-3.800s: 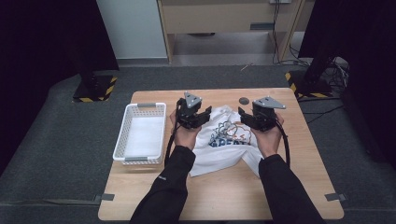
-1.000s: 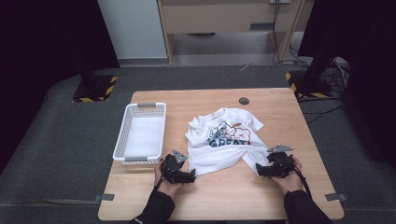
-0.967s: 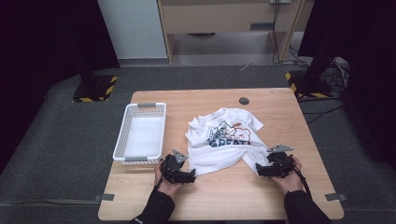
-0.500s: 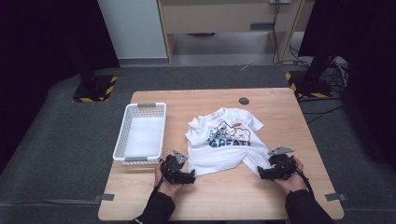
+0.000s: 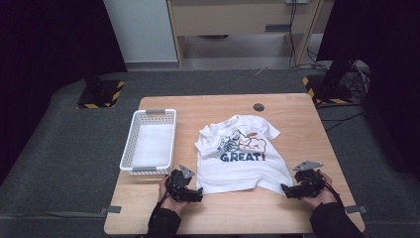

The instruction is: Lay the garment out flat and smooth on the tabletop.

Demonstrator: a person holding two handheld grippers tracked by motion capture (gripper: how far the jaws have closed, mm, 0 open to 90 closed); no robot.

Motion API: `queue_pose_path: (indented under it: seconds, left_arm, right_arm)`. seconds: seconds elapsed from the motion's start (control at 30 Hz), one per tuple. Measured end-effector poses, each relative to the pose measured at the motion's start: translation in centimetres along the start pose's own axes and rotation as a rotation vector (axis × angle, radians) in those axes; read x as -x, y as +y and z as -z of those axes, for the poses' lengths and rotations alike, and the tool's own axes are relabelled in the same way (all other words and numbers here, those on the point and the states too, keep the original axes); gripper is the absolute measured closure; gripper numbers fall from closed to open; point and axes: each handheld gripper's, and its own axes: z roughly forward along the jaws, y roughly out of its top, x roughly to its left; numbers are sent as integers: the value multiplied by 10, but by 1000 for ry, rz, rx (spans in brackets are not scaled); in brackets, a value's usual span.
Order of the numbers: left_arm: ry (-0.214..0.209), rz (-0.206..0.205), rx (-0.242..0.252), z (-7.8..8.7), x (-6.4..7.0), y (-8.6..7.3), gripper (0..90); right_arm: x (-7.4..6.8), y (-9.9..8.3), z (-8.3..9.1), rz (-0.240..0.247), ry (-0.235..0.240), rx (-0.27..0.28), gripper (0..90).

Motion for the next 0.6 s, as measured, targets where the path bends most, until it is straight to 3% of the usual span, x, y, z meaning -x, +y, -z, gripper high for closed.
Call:
queue_pose_path:
  seconds: [0.2, 0.3, 0.6]
  left_arm:
    - [-33, 22, -23, 2, -6, -3, 61]
    - [-35, 21, -26, 2, -6, -4, 61]
    - [-37, -21, -41, 8, 0, -8, 61]
  right_arm:
    - [8, -9, 5, -23, 10, -3, 64]
    - [8, -9, 5, -9, 7, -3, 61]
    - [8, -11, 7, 3, 12, -4, 61]
